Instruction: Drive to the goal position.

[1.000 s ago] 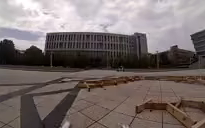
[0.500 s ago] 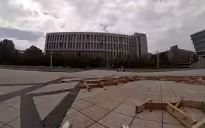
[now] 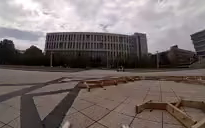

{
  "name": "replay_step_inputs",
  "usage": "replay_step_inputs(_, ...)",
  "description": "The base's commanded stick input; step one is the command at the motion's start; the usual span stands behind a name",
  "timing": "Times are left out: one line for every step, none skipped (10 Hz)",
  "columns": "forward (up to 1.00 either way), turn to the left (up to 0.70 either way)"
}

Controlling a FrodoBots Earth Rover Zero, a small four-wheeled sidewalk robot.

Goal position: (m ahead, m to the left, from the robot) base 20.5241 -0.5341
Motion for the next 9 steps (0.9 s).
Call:
replay_step_inputs(0.06,0.01)
replay_step_inputs(0.06,0.0)
replay_step_inputs(0.06,0.01)
replay_step_inputs(0.06,0.01)
replay_step_inputs(0.06,0.0)
replay_step_inputs(0.06,0.0)
replay_step_inputs(0.06,0.0)
replay_step_inputs(0.06,0.0)
replay_step_inputs(0.06,0.0)
